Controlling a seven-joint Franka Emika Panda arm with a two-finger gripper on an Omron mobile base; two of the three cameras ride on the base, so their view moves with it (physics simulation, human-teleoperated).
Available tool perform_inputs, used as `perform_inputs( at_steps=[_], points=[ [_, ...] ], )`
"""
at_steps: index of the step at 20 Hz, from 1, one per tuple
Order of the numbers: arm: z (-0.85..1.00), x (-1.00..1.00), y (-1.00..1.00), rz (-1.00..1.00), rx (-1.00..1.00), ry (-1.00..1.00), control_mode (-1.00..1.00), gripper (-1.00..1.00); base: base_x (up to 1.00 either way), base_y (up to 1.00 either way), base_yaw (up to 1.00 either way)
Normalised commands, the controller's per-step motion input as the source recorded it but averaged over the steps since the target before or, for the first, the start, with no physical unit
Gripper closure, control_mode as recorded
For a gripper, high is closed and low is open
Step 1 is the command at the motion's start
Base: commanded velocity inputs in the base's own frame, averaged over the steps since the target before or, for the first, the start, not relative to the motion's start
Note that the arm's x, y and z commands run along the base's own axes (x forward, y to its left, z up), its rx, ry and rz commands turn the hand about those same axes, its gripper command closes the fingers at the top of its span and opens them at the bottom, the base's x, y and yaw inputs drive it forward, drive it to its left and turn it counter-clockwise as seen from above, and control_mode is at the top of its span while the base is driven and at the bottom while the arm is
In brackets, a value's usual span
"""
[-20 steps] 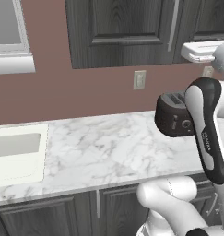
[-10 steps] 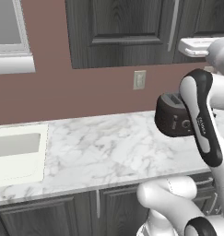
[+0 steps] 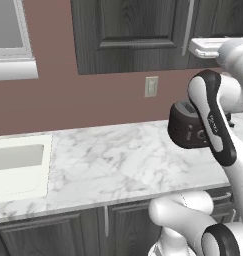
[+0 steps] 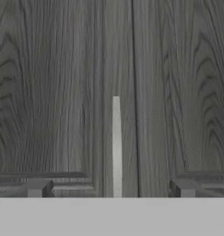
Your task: Get the candle and the liquor from the cabinet and move them to the dining counter.
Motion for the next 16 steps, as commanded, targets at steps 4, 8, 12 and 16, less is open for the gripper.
perform_inputs(
  at_steps=[4, 8, 12, 16],
  points=[
    [0.0, 0.33, 0.0, 0.0, 0.0, -0.05, -1.0, -1.0, 0.0, 0.0, 0.0],
    [0.0, 0.33, -0.05, 0.0, 0.0, -0.05, -1.0, -1.0, 0.0, 0.0, 0.0],
    [0.0, 0.32, -0.02, 0.0, 0.0, -0.01, -1.0, -1.0, 0.0, 0.0, 0.0],
    [0.0, 0.36, -0.06, 0.0, 0.0, 0.0, -1.0, -1.0, 0.0, 0.0, 0.0]
  ],
)
